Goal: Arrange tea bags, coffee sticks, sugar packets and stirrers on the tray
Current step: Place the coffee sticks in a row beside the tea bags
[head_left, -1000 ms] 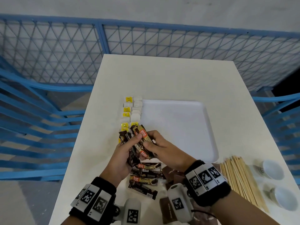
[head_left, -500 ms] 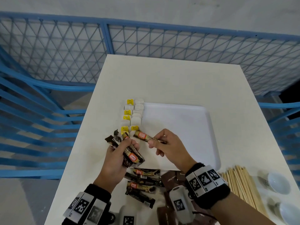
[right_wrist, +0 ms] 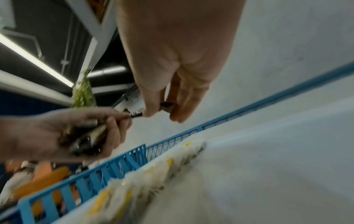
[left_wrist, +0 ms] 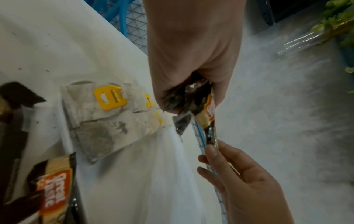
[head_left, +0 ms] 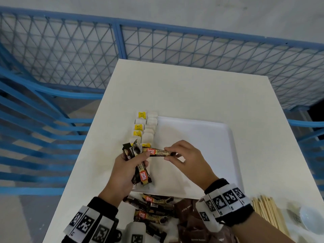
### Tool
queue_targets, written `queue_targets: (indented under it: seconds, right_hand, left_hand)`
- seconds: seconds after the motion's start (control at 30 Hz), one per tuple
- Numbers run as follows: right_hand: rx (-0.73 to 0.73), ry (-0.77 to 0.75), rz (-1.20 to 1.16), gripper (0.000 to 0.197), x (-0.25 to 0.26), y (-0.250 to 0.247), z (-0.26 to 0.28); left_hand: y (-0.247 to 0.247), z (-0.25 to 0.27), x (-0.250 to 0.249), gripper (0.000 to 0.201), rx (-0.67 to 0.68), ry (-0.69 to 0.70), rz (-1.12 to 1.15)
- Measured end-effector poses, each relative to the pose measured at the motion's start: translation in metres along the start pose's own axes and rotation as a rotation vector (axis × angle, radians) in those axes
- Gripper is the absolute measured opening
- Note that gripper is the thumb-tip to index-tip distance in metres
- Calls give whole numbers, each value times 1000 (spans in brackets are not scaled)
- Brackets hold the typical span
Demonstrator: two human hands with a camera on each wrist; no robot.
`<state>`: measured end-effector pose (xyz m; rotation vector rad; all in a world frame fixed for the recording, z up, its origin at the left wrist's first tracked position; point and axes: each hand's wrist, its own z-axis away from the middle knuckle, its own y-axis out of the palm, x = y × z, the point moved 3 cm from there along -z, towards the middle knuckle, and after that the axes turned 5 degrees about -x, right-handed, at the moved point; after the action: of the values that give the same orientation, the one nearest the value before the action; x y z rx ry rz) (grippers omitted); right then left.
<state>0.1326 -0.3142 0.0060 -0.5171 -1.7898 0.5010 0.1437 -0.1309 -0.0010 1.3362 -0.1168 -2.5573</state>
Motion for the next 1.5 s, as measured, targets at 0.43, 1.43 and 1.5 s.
queue_targets:
  seconds: [0.43,1.43,1.5]
  right_hand:
    - [-55,35,442,21,-84,6,-60]
    - [283,247,674,53,-72,44,-78]
    - [301,249,689,54,-70,46,-80]
  left_hand:
    - [-10,-18,0,11,39,-86,115]
    - [-23,-16,1,34,21,-42,-27]
    - [-24,-16,2,34,21,-38,-27]
